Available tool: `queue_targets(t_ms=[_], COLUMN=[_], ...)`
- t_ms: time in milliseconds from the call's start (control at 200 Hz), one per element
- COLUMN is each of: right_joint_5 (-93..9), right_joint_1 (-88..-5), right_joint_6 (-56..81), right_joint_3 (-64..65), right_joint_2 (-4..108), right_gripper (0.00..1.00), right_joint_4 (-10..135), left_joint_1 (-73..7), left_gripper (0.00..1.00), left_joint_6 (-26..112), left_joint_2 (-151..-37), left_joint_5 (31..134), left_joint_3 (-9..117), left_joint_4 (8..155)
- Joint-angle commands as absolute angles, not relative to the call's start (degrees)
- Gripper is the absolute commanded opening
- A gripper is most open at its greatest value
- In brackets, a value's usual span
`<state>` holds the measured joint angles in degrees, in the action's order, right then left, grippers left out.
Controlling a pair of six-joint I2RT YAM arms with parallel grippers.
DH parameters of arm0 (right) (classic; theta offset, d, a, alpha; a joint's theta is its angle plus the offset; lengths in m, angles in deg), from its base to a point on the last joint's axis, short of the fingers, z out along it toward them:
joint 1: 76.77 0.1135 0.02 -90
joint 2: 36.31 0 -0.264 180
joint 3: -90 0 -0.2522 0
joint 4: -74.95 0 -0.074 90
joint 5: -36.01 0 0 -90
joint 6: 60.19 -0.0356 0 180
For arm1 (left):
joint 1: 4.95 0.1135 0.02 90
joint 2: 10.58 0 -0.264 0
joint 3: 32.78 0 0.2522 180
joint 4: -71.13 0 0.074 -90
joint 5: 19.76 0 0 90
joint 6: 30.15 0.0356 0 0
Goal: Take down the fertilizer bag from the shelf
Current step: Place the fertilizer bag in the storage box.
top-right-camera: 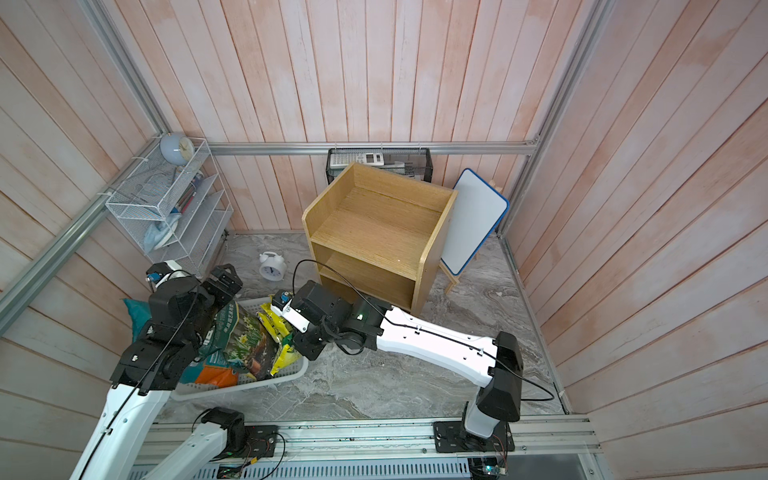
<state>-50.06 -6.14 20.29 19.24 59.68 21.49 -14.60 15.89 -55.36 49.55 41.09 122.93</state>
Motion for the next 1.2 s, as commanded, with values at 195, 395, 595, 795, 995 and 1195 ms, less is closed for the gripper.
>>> queue_targets(t_ms=[195, 395, 595, 795, 995, 1195], right_joint_5=[-49.32, -43.66, -42.05, -42.41, -51.54, -61.86], right_joint_1=[-5.93, -5.93, -5.6, -5.53, -5.66, -6.62], right_joint_6=[14.72, 14.29, 14.29, 19.77, 24.64, 31.58], right_joint_3=[23.18, 28.99, 38.43, 52.49, 52.28, 43.92], right_joint_2=[67.73, 76.89, 88.33, 96.71, 90.46, 78.95], right_gripper=[0.0, 0.0, 0.0, 0.0, 0.36, 0.55], right_joint_4=[22.15, 18.41, 9.53, -7.39, -8.78, -5.19], left_joint_1=[-5.66, -5.66, -5.66, -5.66, -5.66, -5.66], left_gripper=[1.0, 1.0, 1.0, 1.0, 1.0, 1.0], left_joint_6=[10.94, 11.4, 11.25, 10.98, 10.46, 10.37], left_joint_2=[-54.01, -52.16, -51.71, -51.1, -51.23, -51.2], left_joint_5=[62.86, 62.41, 62.7, 62.73, 63.55, 63.73], left_joint_3=[36.52, 36.39, 35.75, 35.21, 34.62, 34.17], left_joint_4=[121.37, 121.76, 122.16, 121.97, 121.17, 120.97])
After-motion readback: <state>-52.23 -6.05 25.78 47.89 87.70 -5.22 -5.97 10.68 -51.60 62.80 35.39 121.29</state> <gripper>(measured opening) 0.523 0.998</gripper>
